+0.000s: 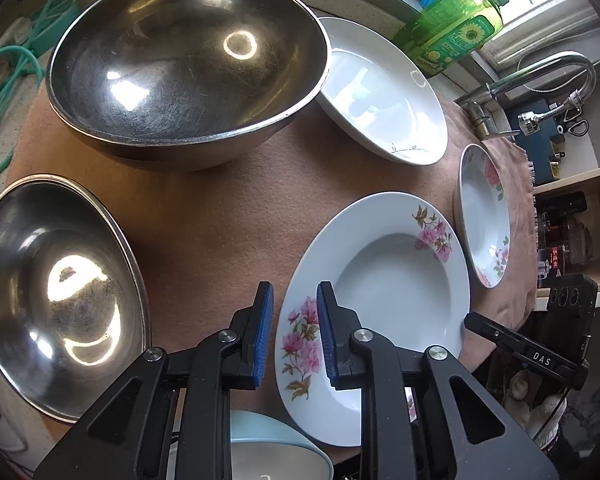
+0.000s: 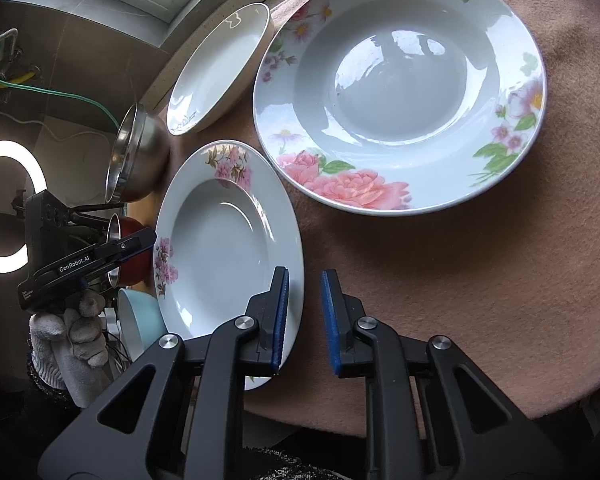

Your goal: Organize plates and bowls

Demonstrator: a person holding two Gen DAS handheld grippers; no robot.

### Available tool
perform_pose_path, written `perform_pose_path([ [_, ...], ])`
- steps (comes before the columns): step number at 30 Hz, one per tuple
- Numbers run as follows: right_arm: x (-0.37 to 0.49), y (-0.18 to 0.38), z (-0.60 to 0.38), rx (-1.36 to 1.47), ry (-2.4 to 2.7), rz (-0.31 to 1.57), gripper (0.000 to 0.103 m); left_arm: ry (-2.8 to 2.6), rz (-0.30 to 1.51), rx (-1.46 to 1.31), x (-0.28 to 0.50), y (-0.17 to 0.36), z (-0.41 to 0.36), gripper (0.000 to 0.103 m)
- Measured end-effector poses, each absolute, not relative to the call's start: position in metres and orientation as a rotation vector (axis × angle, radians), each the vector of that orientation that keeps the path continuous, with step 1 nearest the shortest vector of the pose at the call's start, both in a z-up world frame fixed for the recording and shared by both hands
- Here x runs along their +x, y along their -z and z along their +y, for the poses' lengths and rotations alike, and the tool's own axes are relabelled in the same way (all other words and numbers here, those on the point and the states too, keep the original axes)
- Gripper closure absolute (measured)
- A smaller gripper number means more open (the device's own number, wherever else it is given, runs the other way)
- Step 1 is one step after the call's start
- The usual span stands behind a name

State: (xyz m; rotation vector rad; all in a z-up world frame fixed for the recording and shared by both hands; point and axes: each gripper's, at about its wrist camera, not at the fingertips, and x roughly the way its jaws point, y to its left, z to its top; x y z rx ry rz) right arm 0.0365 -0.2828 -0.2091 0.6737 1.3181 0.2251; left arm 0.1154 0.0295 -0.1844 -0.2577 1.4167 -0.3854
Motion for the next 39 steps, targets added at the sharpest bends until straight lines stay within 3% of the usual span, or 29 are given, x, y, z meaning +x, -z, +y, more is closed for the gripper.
perform_pose_path([
  [7, 0.038, 0.212, -0.279, 0.677, -0.228, 1.322, 0.086, 0.397, 1.437, -0.264, 0.117, 0.189, 0.029, 0.089],
  [16, 0.038, 0.213, -0.277, 0.686, -0.258, 1.318, 0.093, 0.401, 1.433, -0.247, 0.117, 0.188, 0.027, 0.089],
  [39, 0.032, 0.211, -0.275, 0.662, -0.255, 1.328, 0.092, 0.391, 1.416, -0.173, 0.112, 0.186, 0.016, 0.089],
])
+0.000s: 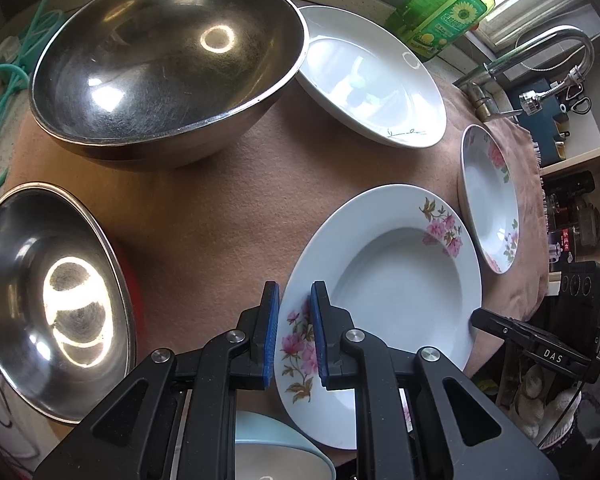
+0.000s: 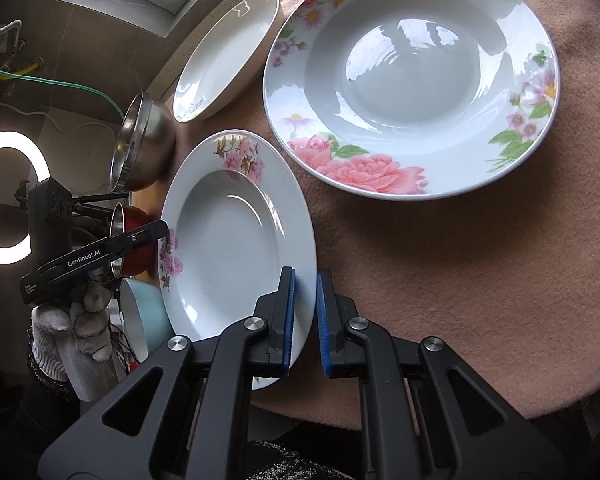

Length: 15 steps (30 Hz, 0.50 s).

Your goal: Organize plates and bowls

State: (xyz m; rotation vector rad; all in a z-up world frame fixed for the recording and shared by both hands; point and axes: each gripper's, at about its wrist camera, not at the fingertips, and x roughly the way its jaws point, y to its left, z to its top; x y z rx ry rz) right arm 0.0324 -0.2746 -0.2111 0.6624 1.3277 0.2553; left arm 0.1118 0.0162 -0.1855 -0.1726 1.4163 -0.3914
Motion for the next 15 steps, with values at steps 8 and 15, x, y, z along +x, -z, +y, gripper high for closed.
perform_pose_path([
  [8, 0.027, 0.211, -0.273, 0.671, -0.244, 1.330, 0.093, 0.398, 1.416, -0.157, 0.109, 0.184, 0.014, 0.088],
  [15, 0.021, 0.211, -0.274, 0.672, -0.241, 1.334, 0.092, 0.402, 1.415, -0.134, 0.106, 0.184, 0.009, 0.088],
])
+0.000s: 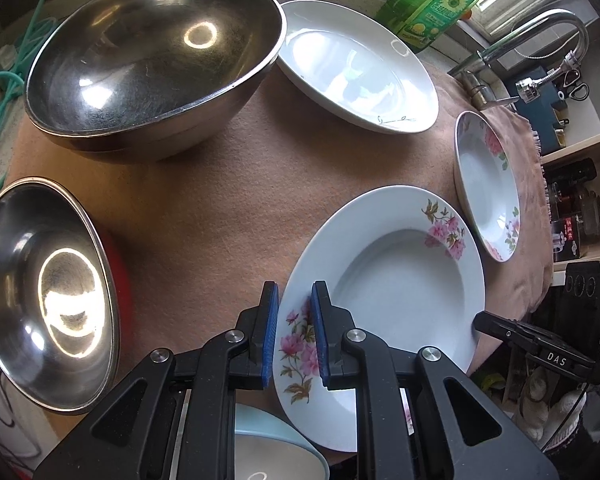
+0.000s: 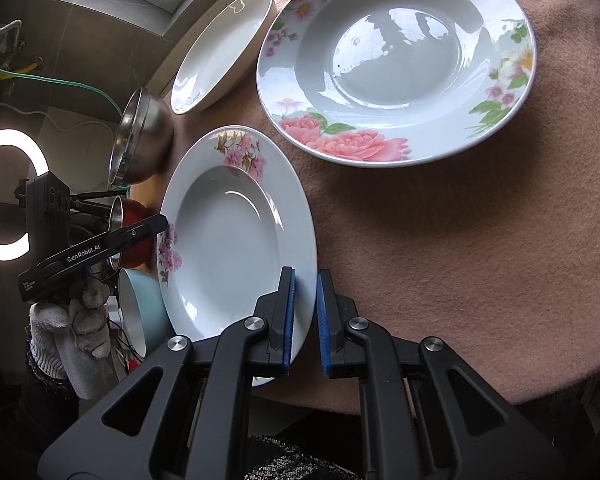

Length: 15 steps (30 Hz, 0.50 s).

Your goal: Organize plates and bowls

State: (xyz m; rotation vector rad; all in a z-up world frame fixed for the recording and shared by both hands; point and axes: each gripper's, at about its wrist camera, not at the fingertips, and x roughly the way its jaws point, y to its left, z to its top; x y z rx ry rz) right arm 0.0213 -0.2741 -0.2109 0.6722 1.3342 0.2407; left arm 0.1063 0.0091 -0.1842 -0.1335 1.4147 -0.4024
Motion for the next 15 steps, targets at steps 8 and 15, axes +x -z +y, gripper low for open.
perform_pose_path([
  [8, 0.0173, 0.2122, -0.2752, 0.685, -0.236, 1.337, 0.092, 0.408, 1.419, -0.131, 0.1031, 0.1840, 0.0052, 0.088],
  [15, 0.0116, 0.2127, -0.2742, 0.691, -0.225, 1.339, 0.092, 0.417, 1.419, -0.117, 0.1007, 0.1833, 0.0011, 0.087],
])
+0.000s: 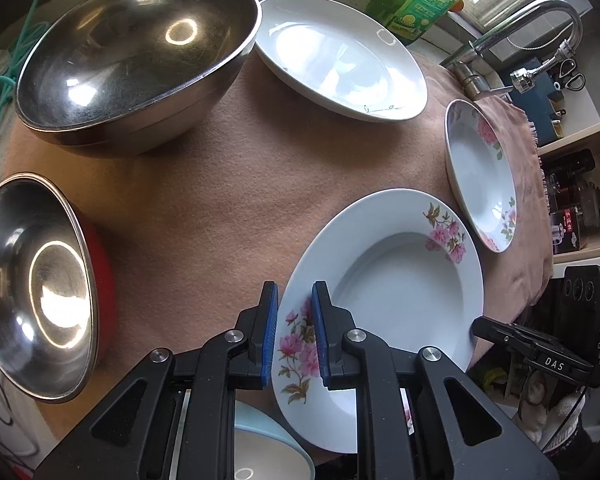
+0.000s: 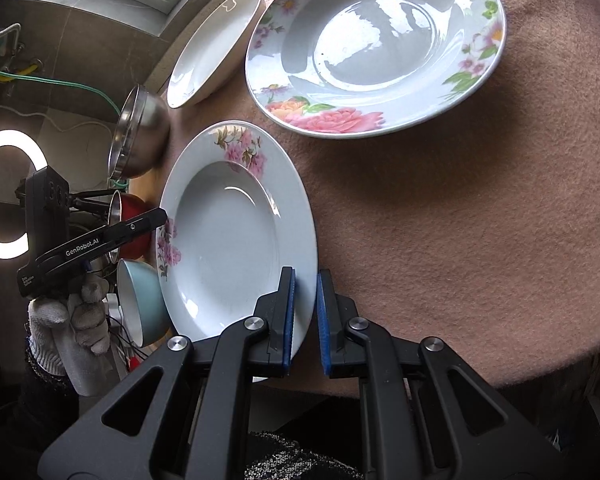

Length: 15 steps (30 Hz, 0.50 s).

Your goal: Organize plates and bowls

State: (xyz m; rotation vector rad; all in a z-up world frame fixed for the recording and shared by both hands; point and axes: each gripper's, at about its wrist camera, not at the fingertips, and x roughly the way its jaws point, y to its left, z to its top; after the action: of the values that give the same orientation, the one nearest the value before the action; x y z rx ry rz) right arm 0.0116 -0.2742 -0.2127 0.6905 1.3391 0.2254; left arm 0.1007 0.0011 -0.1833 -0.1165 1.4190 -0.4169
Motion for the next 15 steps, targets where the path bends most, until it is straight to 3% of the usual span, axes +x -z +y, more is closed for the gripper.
perform_pose_path([
  [15, 0.0101, 0.2117, -0.2698, 0.656, -0.229, 1.334, 0.092, 0.401, 1.407, -0.109, 0.0968, 0.1826, -0.0022, 0.086],
])
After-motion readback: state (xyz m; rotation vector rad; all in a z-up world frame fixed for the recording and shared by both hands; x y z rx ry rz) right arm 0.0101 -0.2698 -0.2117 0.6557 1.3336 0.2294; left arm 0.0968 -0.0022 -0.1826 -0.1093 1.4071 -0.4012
